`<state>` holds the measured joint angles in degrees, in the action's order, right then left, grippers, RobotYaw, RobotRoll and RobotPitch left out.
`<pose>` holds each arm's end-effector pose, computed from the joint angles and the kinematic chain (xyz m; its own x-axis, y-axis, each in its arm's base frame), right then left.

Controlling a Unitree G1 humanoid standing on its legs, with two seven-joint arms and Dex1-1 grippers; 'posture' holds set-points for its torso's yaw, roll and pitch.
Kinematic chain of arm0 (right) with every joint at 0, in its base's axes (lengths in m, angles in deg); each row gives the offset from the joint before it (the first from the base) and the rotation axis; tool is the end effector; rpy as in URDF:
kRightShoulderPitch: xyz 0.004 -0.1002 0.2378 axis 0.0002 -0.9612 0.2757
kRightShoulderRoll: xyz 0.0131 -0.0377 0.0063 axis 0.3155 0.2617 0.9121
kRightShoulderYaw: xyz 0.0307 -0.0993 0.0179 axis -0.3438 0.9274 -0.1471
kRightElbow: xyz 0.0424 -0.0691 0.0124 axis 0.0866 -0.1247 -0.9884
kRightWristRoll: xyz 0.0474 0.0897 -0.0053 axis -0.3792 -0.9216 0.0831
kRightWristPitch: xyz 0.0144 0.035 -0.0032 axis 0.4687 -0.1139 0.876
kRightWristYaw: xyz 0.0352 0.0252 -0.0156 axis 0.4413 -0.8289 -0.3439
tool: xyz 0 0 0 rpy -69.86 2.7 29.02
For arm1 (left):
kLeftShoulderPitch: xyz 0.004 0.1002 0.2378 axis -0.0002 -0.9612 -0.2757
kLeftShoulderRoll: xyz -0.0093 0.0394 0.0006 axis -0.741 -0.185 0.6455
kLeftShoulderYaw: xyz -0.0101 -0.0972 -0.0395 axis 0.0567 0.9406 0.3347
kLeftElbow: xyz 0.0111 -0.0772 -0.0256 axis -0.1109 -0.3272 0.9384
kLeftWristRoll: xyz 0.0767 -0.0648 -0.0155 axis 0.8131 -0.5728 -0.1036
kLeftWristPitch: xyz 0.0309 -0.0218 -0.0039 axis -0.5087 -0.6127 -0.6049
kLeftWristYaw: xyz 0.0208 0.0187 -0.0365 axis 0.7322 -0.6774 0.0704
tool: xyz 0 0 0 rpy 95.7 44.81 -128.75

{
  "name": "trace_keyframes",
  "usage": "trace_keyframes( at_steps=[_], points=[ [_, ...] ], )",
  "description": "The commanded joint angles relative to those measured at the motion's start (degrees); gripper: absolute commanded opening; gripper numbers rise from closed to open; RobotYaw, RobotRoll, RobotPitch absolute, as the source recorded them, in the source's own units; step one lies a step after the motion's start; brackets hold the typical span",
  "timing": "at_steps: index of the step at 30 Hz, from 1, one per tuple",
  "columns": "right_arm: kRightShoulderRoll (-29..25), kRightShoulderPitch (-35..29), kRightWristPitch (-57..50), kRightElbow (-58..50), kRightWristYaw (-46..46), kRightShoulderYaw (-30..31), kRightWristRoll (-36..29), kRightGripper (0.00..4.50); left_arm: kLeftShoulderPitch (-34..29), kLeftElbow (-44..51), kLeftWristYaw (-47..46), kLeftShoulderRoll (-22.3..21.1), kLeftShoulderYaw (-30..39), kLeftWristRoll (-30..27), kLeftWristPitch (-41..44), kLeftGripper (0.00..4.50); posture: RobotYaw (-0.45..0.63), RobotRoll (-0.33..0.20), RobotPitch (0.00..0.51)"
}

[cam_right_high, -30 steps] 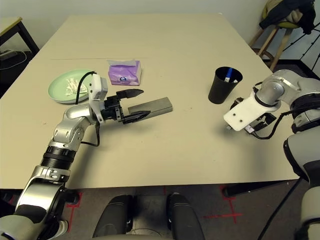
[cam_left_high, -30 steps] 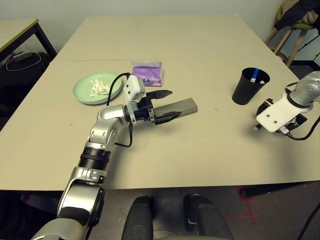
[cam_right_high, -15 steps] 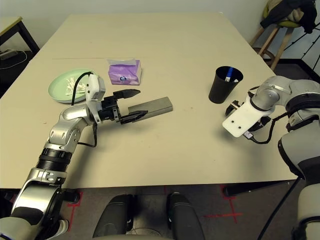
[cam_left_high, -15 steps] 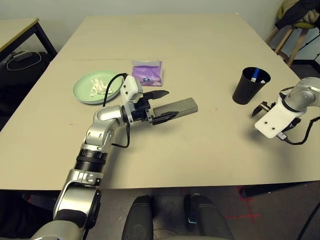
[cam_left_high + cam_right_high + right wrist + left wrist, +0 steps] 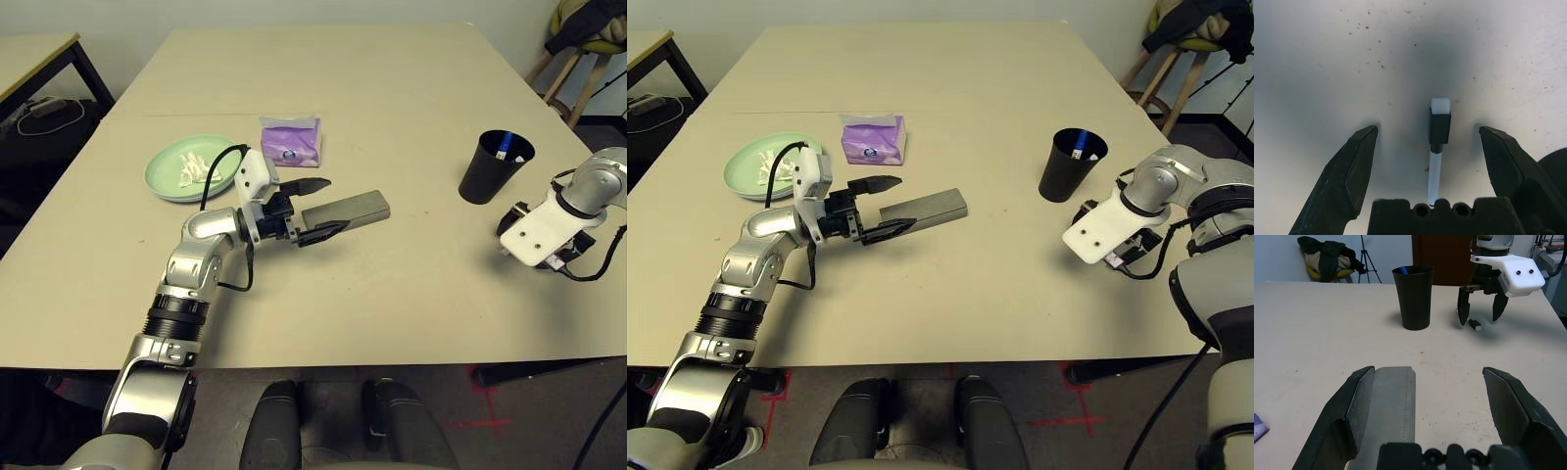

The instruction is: Organize and tidy the items on the table.

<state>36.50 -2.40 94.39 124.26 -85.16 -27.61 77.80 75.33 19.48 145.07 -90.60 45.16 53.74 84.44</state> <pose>0.3285 -0.2860 0.2095 0.2003 0.0366 -0.9790 -0.7939 -0.5795 -0.1841 0.3040 0.1835 0.1505 0.3500 -0.9366 0.0149 0.9106 0.3440 0.2290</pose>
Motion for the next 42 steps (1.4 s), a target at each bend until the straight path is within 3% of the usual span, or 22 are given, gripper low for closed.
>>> trace_keyframes(
  at_steps=[1,14,25,31,34,42],
  points=[
    [0.1,-0.3,-0.3,-0.3,1.7,0.7,1.3,4.46,-0.8,0.9,-0.1,-0.4,-0.2,-0.5,0.5,4.5,0.26,0.0,0.134],
    [-0.7,-0.3,-1.5,0.2,3.3,3.7,6.1,4.46,-0.7,0.9,-0.2,-0.3,-0.3,-0.5,0.6,4.5,0.26,0.0,0.135],
    [0.5,-0.7,-2.6,0.4,2.4,3.0,5.1,0.35,-0.6,0.7,0.0,-0.3,-0.3,-0.4,0.5,4.5,0.25,0.0,0.132],
    [0.6,-0.8,-3.2,0.5,0.7,1.4,3.3,0.32,-0.5,0.6,0.1,-0.3,-0.5,-0.4,0.4,4.5,0.24,0.0,0.125],
    [0.7,-0.6,-6.6,1.1,-2.6,-2.3,-0.8,0.32,-0.3,0.3,0.3,-0.3,-0.6,-0.2,0.2,4.5,0.24,0.0,0.115],
    [1.8,2.9,-21.6,-0.4,-23.9,-18.1,-19.3,0.32,0.9,-1.3,1.1,-0.4,-0.6,0.0,-0.4,4.5,0.22,0.0,0.095]
  ],
)
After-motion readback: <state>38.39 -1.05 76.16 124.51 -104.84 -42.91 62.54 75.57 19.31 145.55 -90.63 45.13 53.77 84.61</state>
